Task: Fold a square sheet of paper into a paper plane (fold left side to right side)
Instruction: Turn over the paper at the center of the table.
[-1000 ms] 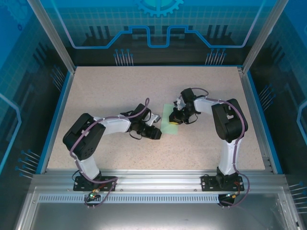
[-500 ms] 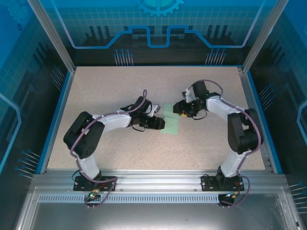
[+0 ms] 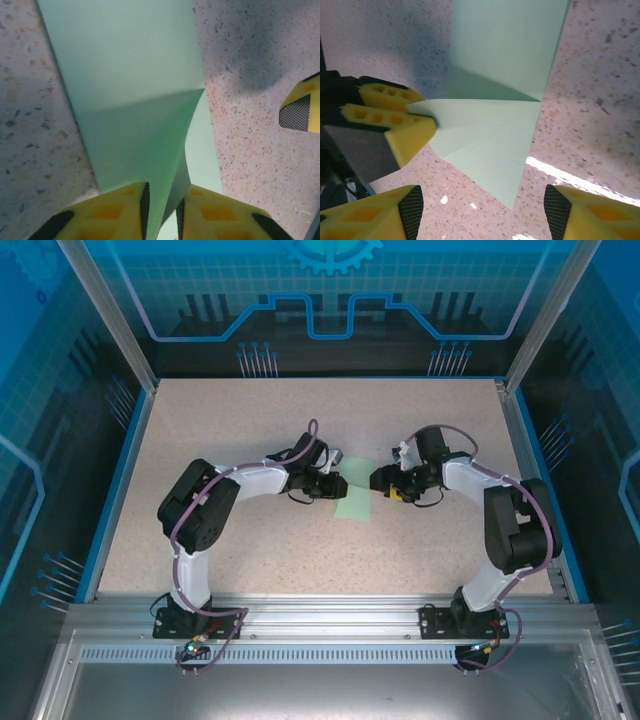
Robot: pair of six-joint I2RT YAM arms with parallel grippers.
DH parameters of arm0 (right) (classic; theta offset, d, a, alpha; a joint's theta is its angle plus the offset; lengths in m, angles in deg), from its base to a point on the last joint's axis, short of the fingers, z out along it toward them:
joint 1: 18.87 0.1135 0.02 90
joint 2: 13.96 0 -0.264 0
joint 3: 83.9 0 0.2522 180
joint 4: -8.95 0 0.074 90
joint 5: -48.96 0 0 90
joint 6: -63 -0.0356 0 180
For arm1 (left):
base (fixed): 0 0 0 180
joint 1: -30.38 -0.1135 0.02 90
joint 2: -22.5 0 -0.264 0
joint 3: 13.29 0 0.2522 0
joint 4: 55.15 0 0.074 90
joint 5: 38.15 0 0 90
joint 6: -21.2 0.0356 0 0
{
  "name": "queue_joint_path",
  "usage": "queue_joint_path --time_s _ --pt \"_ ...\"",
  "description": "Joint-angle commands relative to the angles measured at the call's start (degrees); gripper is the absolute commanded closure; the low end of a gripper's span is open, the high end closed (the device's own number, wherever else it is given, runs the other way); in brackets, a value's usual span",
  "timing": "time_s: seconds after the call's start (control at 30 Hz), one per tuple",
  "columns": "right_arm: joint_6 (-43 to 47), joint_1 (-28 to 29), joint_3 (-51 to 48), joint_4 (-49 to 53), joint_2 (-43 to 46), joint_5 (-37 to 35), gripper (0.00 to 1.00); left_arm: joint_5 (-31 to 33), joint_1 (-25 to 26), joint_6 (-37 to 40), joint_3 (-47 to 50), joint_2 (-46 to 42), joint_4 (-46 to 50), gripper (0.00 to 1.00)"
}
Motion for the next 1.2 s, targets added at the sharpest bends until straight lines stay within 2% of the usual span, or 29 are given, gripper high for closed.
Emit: queue_joint_path --time_s 0.0,0.1,0.5,0.63,0.73,0.87,1.0,1.07,1.17 --pt "-2.27 0.44 -0.56 -4.41 -1.61 4.68 0.32 2.70 -0.37 0.32 -0.01 -1.57 1.15 0.87" --pt "-3.88 1.13 -0.26 -6.40 -3.34 6.08 0.31 3.77 -0.66 0.21 0.99 -2.76 1.03 0.91" --pt "-7.17 3.96 4.13 -7.77 -10.00 6.98 0.32 3.65 -1.66 -0.52 3.21 -4.38 -0.68 0.92" --pt "-8.57 4.76 5.89 -8.86 -12.43 7.80 0.37 3.32 -1.67 -0.57 3.20 -4.38 -0.69 0.90" --pt "-9.12 5.60 7.59 -8.87 -14.20 7.97 0.45 3.30 -1.68 -0.60 3.08 -4.43 -0.74 0.88" --pt "-10.13 6.68 8.78 -9.98 -15.78 8.82 0.63 3.43 -1.97 -0.69 3.36 -5.37 -0.76 0.79" --pt "-9.95 6.60 8.60 -10.87 -14.52 8.26 0.84 3.68 -3.49 -1.33 6.04 -9.39 -1.64 0.62" --pt "-9.29 6.20 8.44 -11.04 -13.25 8.13 0.88 3.49 -4.68 -2.27 8.55 -12.81 -2.76 0.55" --pt "-8.35 5.01 7.60 -12.18 -9.77 8.49 0.92 3.36 -6.62 -4.34 13.11 -19.41 -4.93 0.39"
